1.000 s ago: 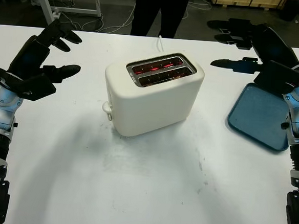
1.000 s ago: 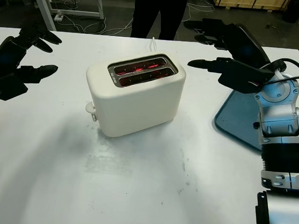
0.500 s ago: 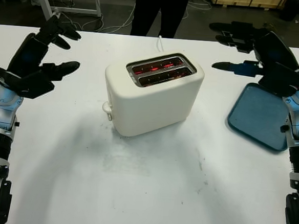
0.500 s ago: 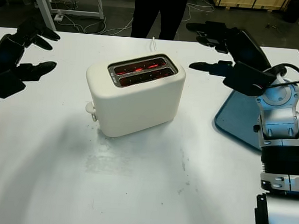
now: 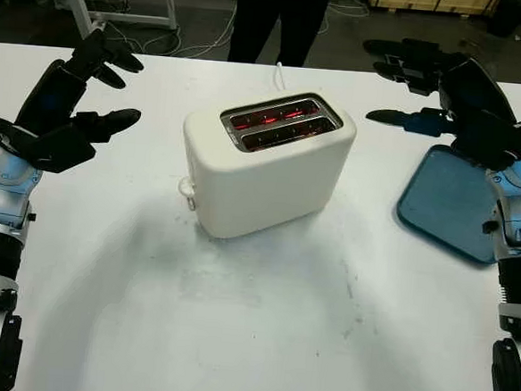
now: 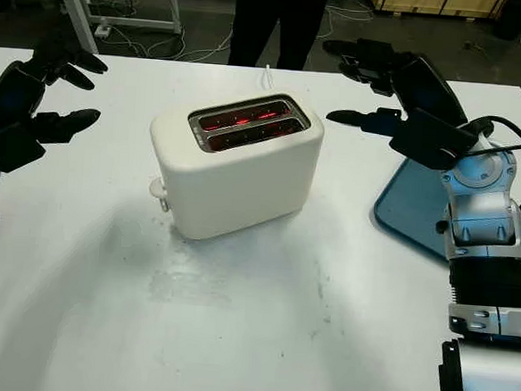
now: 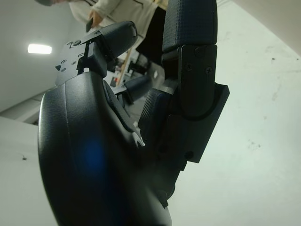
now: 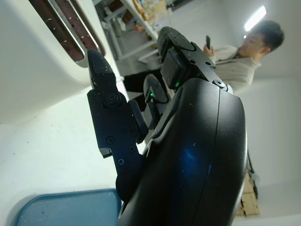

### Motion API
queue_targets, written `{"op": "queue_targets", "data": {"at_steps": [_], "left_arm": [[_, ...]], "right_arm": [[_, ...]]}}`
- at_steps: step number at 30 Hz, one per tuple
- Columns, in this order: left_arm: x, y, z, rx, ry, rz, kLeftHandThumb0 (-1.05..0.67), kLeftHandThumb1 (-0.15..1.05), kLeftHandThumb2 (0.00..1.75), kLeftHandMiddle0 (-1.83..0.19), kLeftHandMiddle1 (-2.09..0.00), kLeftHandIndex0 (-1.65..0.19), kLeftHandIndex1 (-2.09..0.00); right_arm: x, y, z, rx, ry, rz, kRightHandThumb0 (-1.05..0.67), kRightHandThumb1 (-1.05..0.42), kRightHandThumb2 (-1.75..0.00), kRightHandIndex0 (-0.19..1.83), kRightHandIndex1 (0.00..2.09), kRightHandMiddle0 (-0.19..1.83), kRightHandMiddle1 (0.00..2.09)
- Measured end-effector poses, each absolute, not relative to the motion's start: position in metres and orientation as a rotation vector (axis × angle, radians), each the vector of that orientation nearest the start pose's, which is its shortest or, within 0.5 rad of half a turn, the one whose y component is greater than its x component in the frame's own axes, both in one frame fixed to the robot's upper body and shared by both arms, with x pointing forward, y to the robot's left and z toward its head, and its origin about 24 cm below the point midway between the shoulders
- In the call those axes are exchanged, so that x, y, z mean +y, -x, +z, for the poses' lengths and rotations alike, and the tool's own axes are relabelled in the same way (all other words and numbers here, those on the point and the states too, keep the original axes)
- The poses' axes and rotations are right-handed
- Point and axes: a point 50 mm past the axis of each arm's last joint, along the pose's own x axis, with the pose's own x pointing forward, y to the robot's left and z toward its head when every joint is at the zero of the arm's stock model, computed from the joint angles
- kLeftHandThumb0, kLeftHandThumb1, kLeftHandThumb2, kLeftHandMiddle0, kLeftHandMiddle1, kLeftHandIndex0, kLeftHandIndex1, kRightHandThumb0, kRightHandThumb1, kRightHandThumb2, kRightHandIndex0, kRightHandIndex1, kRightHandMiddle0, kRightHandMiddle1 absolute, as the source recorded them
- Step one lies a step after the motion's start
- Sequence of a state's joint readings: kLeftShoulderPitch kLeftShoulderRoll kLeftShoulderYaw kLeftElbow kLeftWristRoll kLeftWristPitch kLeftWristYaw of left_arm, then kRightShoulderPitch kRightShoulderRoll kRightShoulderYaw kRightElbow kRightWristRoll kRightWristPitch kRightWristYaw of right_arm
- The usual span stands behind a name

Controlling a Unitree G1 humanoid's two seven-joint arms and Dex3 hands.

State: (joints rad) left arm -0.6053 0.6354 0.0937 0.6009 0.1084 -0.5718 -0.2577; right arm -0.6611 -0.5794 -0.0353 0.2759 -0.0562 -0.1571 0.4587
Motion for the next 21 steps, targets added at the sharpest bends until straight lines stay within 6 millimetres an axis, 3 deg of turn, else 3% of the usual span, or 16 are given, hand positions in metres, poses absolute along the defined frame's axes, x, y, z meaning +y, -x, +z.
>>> {"op": "queue_targets", "data": {"at_steps": [21], "left_arm": [[0.2645,-0.3353,0.1837,-0.5,-0.73,-0.152,-1.05,0.92,0.37,0.0,-1.52,0.0,-1.37]], "right_arm": [[-0.2125,-0.3441,0.2144,-0.406,0.695,0.354,-0.24,-0.87,0.0,0.45,0.01,0.44,0.01]]}}
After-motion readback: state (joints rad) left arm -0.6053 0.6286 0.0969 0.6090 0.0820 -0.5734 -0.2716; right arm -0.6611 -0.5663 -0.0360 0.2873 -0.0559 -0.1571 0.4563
